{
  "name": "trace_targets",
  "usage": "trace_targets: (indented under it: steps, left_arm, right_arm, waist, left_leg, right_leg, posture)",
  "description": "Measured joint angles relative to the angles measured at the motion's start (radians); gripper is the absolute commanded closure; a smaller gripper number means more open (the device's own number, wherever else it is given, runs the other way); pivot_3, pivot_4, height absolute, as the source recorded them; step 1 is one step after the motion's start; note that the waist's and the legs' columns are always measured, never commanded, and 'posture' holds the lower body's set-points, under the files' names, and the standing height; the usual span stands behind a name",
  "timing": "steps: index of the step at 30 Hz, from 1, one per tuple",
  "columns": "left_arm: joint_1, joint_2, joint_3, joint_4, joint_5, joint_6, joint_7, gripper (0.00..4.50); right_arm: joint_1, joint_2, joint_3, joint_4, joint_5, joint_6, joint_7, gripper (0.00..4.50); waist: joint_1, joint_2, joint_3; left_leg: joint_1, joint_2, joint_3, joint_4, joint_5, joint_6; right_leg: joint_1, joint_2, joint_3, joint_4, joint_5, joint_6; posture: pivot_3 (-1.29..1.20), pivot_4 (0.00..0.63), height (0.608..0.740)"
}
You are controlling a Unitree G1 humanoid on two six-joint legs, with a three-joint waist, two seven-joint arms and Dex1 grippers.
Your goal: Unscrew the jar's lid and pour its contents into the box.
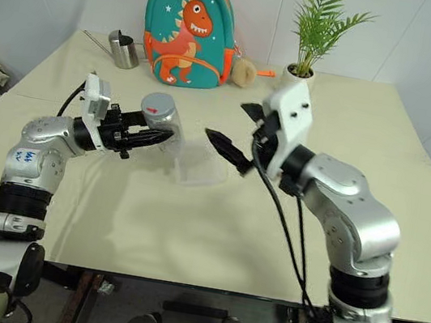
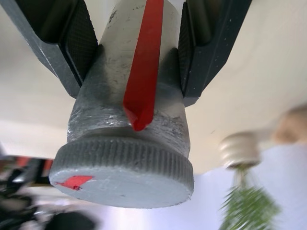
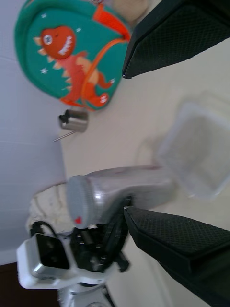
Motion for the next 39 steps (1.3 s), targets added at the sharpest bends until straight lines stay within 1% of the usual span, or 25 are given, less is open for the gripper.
trace_targets:
  steps: [3, 5, 8, 14, 17, 21, 28, 39]
  left_arm:
    - [0.019, 0.028, -0.026, -0.068, -0.004, 0.063, -0.016, 2.64]
    - [0.036, 0.038, -0.039, -0.103, -0.013, 0.125, -0.016, 2.64]
    - [0.049, 0.042, -0.054, -0.145, -0.025, 0.188, -0.017, 2.64]
    - [0.053, 0.055, -0.062, -0.168, -0.05, 0.269, -0.023, 2.64]
    - [0.053, 0.059, -0.062, -0.169, -0.055, 0.296, -0.023, 2.64]
    - [0.049, 0.063, -0.065, -0.169, -0.055, 0.286, -0.03, 2.64]
    - [0.033, 0.063, -0.072, -0.161, -0.043, 0.218, -0.039, 2.64]
    - [0.022, 0.063, -0.077, -0.158, -0.044, 0.195, -0.046, 2.64]
  right_arm:
    - [-0.025, 0.051, 0.0, -0.005, 0.006, 0.031, -0.064, 0.0]
    - [-0.031, 0.109, 0.002, -0.015, 0.01, 0.06, -0.12, 0.0]
    - [-0.033, 0.168, 0.032, -0.052, 0.033, 0.099, -0.163, 0.0]
    - [-0.033, 0.21, 0.045, -0.084, 0.06, 0.153, -0.215, 0.0]
    - [-0.033, 0.216, 0.07, -0.084, 0.057, 0.163, -0.231, 0.0]
    - [-0.033, 0.217, 0.12, -0.074, 0.015, 0.156, -0.248, 0.0]
    - [-0.033, 0.219, 0.198, -0.022, -0.066, 0.115, -0.248, 0.0]
    - [-0.033, 0.265, 0.233, 0.014, -0.144, 0.073, -0.253, 0.0]
  waist:
    - [0.0, 0.0, 0.0]
    - [-0.001, 0.0, 0.0]
    - [-0.001, 0.0, 0.0]
    - [-0.001, 0.0, 0.0]
    - [-0.003, 0.0, 0.0]
    - [-0.003, 0.0, 0.0]
    - [-0.002, 0.0, 0.0]
    - [-0.003, 0.0, 0.0]
  left_leg:
    - [0.0, 0.0, 0.0, -0.001, 0.0, 0.0]
    - [0.0, 0.0, 0.0, -0.002, 0.0, 0.0]
    - [0.0, 0.001, 0.0, -0.004, 0.0, 0.0]
    - [0.0, 0.0, 0.0, -0.005, 0.0, 0.0]
    - [0.0, 0.001, 0.0, -0.005, 0.0, 0.0]
    - [0.0, 0.001, 0.0, -0.006, 0.0, 0.0]
    - [-0.001, 0.001, 0.0, -0.007, 0.0, 0.0]
    - [-0.001, 0.001, 0.0, -0.008, 0.0, 0.0]
  right_leg:
    - [0.0, 0.0, 0.0, -0.001, 0.0, 0.0]
    - [-0.001, 0.0, 0.0, 0.0, -0.001, -0.001]
    - [-0.002, 0.0, -0.001, 0.0, -0.001, -0.002]
    - [-0.003, 0.0, -0.001, 0.0, -0.001, -0.002]
    - [-0.003, 0.0, -0.001, 0.0, -0.002, -0.003]
    - [-0.004, 0.0, -0.001, -0.001, -0.002, -0.003]
    - [-0.004, 0.0, -0.001, -0.001, -0.002, -0.004]
    - [-0.005, 0.0, -0.001, -0.001, -0.002, -0.004]
  posture:
    - [0.0, 0.15, 0.74]
    - [0.0, 0.15, 0.74]
    - [0.0, 0.15, 0.74]
    - [0.0, 0.15, 0.74]
    - [0.0, 0.15, 0.74]
    - [0.0, 0.15, 0.74]
    - [0.0, 0.15, 0.74]
    - [0.0, 0.15, 0.74]
